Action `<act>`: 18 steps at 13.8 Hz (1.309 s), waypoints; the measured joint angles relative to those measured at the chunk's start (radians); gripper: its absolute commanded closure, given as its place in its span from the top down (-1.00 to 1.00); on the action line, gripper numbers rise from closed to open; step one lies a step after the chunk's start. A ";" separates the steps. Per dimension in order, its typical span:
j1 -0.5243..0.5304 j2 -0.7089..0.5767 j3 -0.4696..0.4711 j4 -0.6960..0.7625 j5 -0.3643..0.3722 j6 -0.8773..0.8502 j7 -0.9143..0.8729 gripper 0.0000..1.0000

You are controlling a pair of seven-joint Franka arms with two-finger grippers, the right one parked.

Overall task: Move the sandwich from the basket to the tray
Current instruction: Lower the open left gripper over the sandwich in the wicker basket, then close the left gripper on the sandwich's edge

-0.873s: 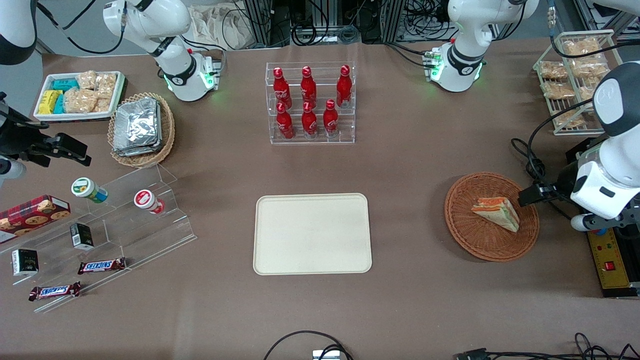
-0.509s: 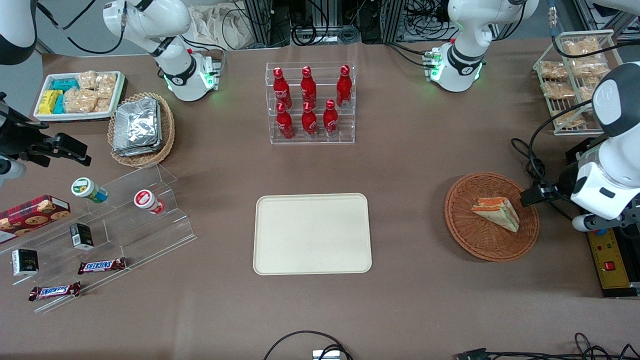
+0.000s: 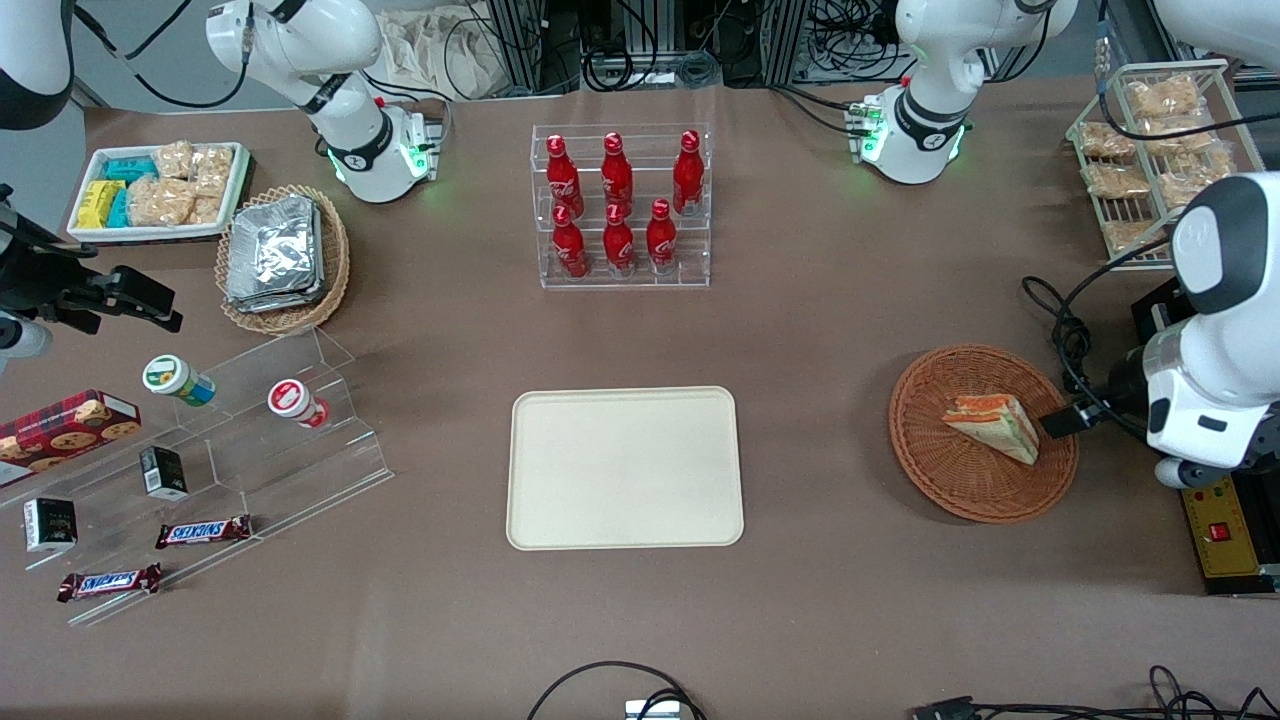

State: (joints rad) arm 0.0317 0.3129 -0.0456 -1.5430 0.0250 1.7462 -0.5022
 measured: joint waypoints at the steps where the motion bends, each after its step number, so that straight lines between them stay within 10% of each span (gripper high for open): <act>1: 0.005 0.011 0.002 -0.016 0.000 0.031 -0.037 1.00; 18: 0.050 0.037 0.030 -0.434 -0.048 0.398 -0.469 1.00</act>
State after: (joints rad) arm 0.0822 0.3499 -0.0160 -1.9772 -0.0228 2.1444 -0.9712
